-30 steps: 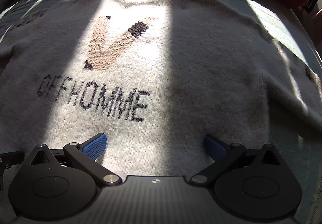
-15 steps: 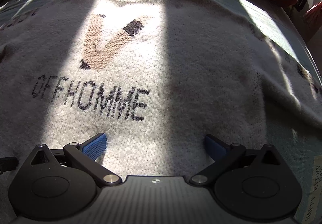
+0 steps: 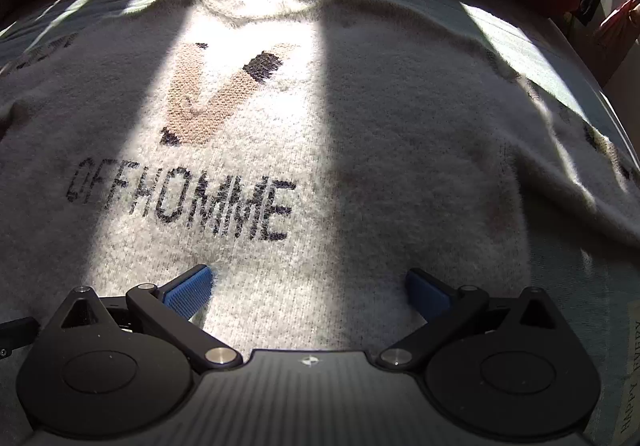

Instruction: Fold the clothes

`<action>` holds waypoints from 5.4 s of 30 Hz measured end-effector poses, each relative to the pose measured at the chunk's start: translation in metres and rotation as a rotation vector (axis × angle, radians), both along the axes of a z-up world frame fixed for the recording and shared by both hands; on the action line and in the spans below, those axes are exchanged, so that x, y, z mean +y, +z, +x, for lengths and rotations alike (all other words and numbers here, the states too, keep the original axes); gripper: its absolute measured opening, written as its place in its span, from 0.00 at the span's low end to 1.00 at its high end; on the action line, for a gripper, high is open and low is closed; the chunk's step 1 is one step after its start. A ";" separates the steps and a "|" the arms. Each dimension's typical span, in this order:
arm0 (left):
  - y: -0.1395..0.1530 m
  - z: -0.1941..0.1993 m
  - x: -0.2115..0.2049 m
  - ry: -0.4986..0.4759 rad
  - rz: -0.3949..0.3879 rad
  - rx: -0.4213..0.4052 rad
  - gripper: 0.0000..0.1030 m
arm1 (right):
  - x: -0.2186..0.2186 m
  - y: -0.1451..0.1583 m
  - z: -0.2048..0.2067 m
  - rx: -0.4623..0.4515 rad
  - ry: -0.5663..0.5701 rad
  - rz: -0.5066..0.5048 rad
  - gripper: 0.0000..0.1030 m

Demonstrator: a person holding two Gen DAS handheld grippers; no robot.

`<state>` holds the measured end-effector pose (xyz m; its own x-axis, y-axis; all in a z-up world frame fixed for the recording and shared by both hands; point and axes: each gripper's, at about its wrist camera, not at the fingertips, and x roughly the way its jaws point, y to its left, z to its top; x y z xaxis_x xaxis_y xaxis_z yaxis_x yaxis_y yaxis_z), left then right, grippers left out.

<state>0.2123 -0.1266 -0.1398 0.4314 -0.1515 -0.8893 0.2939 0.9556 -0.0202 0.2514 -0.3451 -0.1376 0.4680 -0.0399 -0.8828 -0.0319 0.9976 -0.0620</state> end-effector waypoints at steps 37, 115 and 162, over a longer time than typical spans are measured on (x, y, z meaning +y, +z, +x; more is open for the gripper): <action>-0.011 -0.139 -0.027 0.053 -0.086 -0.264 0.99 | -0.012 -0.013 -0.184 -0.206 -0.161 0.122 1.00; -0.004 -0.160 -0.045 -0.137 -0.073 -0.280 0.99 | -0.023 -0.030 -0.231 -0.459 -0.316 0.072 1.00; 0.013 -0.145 0.041 0.176 -0.262 -0.278 0.99 | 0.020 0.044 -0.205 -0.422 -0.113 -0.007 1.00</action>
<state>0.0676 -0.0855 -0.1268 0.6891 -0.2592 -0.6767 0.1549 0.9649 -0.2119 0.0461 -0.3251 -0.0934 0.7798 -0.1171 -0.6149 0.1074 0.9928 -0.0528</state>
